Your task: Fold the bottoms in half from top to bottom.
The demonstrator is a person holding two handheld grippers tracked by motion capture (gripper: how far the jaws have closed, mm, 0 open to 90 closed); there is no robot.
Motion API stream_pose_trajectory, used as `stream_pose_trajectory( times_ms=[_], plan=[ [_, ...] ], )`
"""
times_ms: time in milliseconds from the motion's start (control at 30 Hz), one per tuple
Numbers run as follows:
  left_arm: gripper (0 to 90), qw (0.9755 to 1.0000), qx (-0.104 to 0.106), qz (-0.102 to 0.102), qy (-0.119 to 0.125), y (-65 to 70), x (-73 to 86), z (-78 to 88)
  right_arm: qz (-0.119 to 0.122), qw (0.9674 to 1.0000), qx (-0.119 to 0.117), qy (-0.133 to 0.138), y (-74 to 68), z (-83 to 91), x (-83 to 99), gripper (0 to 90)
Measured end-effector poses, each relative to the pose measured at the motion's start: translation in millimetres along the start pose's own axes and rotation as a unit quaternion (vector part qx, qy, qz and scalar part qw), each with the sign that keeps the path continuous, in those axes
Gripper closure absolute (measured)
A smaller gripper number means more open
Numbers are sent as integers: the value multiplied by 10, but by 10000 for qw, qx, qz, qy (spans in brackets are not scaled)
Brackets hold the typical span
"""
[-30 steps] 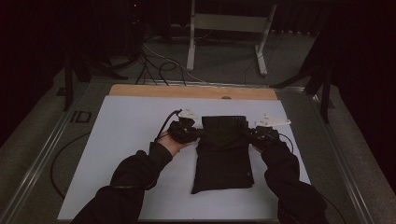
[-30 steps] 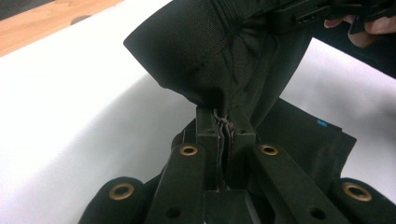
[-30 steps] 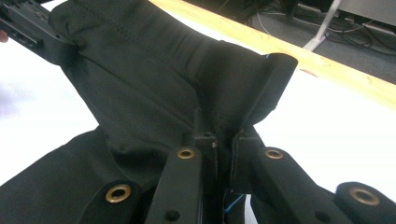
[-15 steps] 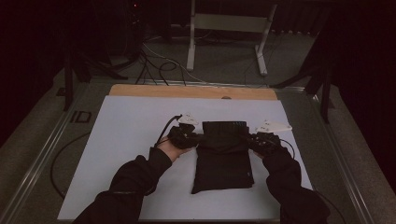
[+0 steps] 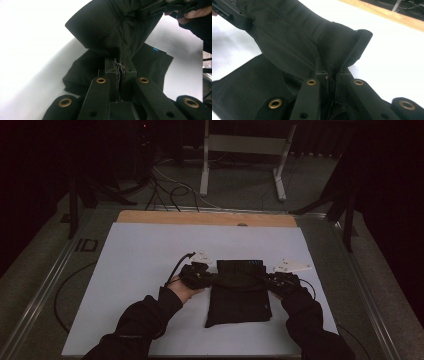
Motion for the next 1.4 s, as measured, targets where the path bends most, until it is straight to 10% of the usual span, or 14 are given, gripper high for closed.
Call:
stream_pose_trajectory(
  times_ms=[1400],
  plan=[
    [869,9992,314,134,-222,325,427,-145,1,9983,-76,-572,-127,8,474,846]
  ],
)
Point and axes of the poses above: each handheld gripper's, and its own axes: z roughly backward along the jaws, x roughly out of its underside, y roughly to its right, the point moved 4 cm from there along -z, roughly forward along the jaws, and after that the axes turned 15 degrees about -z, right-handed, at the moved point
